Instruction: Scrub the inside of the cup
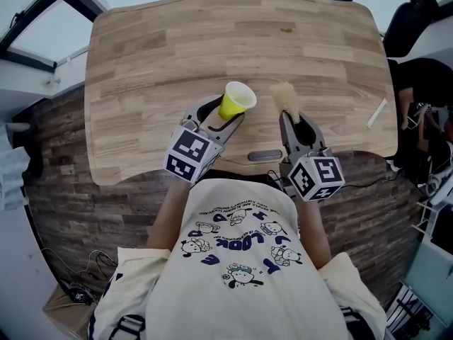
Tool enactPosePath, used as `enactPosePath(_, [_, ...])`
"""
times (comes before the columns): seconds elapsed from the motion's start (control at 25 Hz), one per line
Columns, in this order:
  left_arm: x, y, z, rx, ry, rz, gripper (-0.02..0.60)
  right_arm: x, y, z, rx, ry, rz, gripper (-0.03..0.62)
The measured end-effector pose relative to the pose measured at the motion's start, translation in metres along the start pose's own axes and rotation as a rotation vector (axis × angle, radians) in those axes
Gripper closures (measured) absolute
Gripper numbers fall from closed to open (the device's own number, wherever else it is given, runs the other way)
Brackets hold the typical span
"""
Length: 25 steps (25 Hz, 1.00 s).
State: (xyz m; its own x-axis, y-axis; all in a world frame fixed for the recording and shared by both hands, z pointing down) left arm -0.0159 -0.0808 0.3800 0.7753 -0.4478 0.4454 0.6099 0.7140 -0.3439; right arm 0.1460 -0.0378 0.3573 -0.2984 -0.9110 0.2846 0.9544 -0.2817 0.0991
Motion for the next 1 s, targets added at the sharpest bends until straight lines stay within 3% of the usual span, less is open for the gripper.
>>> enactPosePath(1.0, [0.005, 0.0084, 0.0004, -0.015, 0.0, 0.021, 0.327, -0.0037, 0.0005, 0.0071, 0.033, -0.002, 0.062, 0.516])
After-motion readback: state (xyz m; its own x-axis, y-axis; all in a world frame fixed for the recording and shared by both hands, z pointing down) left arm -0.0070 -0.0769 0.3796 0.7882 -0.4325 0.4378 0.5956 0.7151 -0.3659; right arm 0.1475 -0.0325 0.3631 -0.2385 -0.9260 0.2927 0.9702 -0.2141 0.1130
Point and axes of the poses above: the fingertips, and each gripper's own axes: x forward along the fingers, y to its right, z out of its underside, the point moved 4 cm from there along -x, backward along the fingers, and after that the axes turned 13 degrees about -x, right-handed, at the moved point
